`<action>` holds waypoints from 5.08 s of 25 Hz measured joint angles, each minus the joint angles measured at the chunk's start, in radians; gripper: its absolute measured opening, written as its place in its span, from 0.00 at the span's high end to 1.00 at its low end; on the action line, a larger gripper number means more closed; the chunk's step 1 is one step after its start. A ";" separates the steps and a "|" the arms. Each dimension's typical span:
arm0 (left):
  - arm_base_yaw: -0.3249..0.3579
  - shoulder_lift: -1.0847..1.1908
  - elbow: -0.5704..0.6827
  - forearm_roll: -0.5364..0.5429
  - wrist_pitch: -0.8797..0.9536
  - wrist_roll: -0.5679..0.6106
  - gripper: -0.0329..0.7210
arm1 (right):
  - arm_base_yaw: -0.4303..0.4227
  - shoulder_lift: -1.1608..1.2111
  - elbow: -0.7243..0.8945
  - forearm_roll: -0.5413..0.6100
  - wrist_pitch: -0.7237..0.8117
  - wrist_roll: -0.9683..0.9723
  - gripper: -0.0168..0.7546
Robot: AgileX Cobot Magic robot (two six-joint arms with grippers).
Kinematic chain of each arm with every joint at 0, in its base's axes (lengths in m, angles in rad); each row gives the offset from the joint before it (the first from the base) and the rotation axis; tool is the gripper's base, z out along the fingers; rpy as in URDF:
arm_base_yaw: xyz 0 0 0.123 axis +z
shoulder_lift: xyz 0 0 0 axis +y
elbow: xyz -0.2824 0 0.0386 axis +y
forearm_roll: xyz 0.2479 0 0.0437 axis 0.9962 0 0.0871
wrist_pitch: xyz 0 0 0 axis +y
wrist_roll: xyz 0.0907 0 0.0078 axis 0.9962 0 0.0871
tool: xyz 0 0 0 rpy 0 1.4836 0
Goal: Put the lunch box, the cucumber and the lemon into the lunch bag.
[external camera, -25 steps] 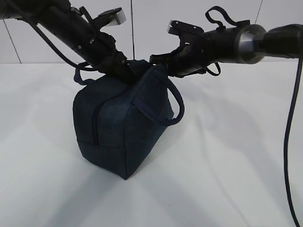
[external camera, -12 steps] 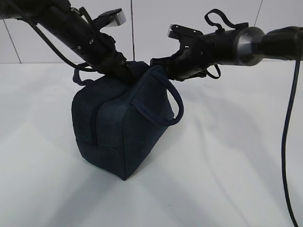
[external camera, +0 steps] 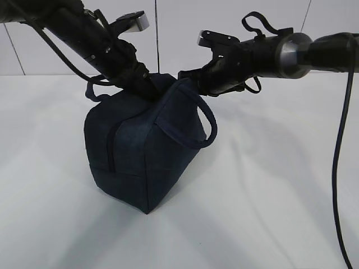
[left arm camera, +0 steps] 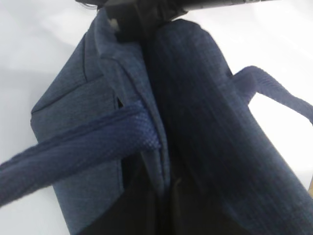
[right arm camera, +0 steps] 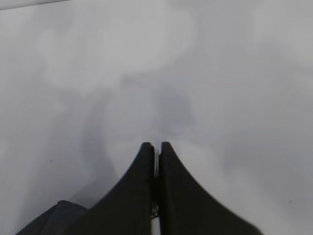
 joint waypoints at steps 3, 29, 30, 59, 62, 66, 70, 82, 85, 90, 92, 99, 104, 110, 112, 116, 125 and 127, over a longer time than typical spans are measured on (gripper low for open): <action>0.000 0.000 0.000 0.000 0.000 0.000 0.97 | 0.000 0.000 0.000 -0.037 -0.006 -0.012 0.98; 0.000 0.002 0.000 0.002 0.000 0.000 0.97 | -0.002 0.002 -0.076 -0.172 0.151 -0.044 0.67; 0.000 0.002 0.000 0.002 -0.002 0.000 0.97 | -0.002 0.002 -0.095 -0.172 0.193 -0.047 0.67; 0.000 -0.061 -0.002 0.083 -0.021 -0.202 0.48 | -0.002 -0.011 -0.496 -0.166 0.919 -0.257 0.67; 0.000 -0.060 -0.002 0.091 0.018 -0.209 0.39 | -0.002 -0.053 -0.488 -0.153 0.921 -0.270 0.67; 0.000 -0.070 -0.002 0.106 0.062 -0.211 0.37 | -0.002 -0.134 -0.473 -0.143 0.926 -0.274 0.67; 0.000 -0.112 -0.002 0.146 0.087 -0.223 0.36 | -0.002 -0.222 -0.441 -0.134 0.926 -0.276 0.67; 0.000 -0.178 -0.002 0.225 0.159 -0.306 0.49 | -0.002 -0.497 -0.171 -0.120 0.931 -0.276 0.67; 0.000 -0.212 -0.002 0.272 0.165 -0.357 0.50 | -0.002 -0.569 -0.114 -0.120 0.931 -0.276 0.67; 0.000 -0.275 -0.002 0.419 0.175 -0.531 0.50 | -0.002 -0.683 -0.053 -0.128 0.933 -0.276 0.67; 0.000 -0.306 -0.002 0.451 0.177 -0.575 0.50 | -0.002 -0.719 -0.036 -0.128 0.933 -0.276 0.67; 0.000 -0.422 -0.002 0.466 0.183 -0.620 0.50 | -0.002 -0.856 0.061 -0.114 0.936 -0.242 0.43; 0.000 -0.494 -0.002 0.472 0.189 -0.630 0.50 | -0.002 -0.970 0.153 -0.121 0.936 -0.230 0.35; 0.000 -0.606 0.064 0.506 0.191 -0.648 0.50 | -0.002 -1.110 0.289 -0.121 0.938 -0.227 0.35; 0.000 -0.655 0.114 0.516 0.193 -0.650 0.50 | -0.002 -1.152 0.337 -0.126 0.938 -0.227 0.35; 0.000 -0.773 0.224 0.530 0.195 -0.650 0.50 | -0.002 -1.233 0.434 -0.148 0.938 -0.227 0.35; 0.000 -1.062 0.438 0.599 0.201 -0.650 0.50 | -0.002 -1.393 0.633 -0.152 0.938 -0.227 0.35; 0.000 -1.124 0.476 0.605 0.201 -0.650 0.50 | -0.002 -1.435 0.666 -0.152 0.938 -0.227 0.35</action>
